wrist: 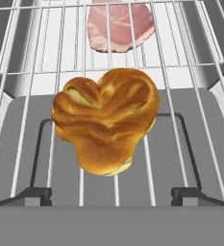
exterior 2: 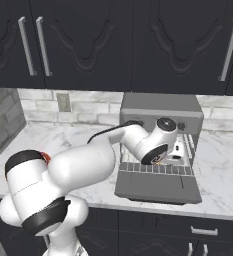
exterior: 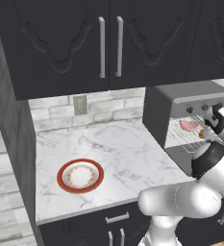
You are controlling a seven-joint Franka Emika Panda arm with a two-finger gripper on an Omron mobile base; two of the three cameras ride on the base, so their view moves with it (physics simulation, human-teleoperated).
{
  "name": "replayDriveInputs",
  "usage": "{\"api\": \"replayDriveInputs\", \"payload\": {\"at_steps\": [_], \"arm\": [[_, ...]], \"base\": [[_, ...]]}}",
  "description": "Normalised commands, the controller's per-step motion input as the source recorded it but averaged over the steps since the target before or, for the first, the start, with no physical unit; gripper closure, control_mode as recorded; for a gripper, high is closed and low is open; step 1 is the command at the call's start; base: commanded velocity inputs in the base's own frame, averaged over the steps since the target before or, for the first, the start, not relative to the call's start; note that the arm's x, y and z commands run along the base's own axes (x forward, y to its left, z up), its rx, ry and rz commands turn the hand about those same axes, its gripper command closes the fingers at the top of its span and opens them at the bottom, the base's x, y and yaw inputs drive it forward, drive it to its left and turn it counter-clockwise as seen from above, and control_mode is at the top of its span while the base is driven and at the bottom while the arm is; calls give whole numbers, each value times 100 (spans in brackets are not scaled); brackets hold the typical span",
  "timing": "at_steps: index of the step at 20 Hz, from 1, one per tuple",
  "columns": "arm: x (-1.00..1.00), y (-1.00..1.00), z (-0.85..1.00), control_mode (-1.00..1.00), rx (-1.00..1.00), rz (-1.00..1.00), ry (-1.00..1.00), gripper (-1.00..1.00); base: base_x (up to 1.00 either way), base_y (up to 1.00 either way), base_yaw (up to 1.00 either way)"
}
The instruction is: Open the toaster oven door. Place the bread on the top rack in the toaster oven and place the steak on the bottom rack.
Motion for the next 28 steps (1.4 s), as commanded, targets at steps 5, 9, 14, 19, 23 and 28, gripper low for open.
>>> {"api": "replayDriveInputs", "payload": {"at_steps": [5,9,14,19,23,28], "arm": [[-41,0,0,-100,0,0,8,-100],[-36,0,-15,-100,0,0,6,-100],[-13,0,-31,-100,0,0,8,-100],[-1,0,-29,-100,0,0,7,-100],[0,-1,-13,-100,3,0,1,-100],[4,-2,-3,-100,8,0,0,-100]], "base": [[0,0,0],[0,0,0],[0,0,0],[0,0,0],[0,0,0],[0,0,0]]}}
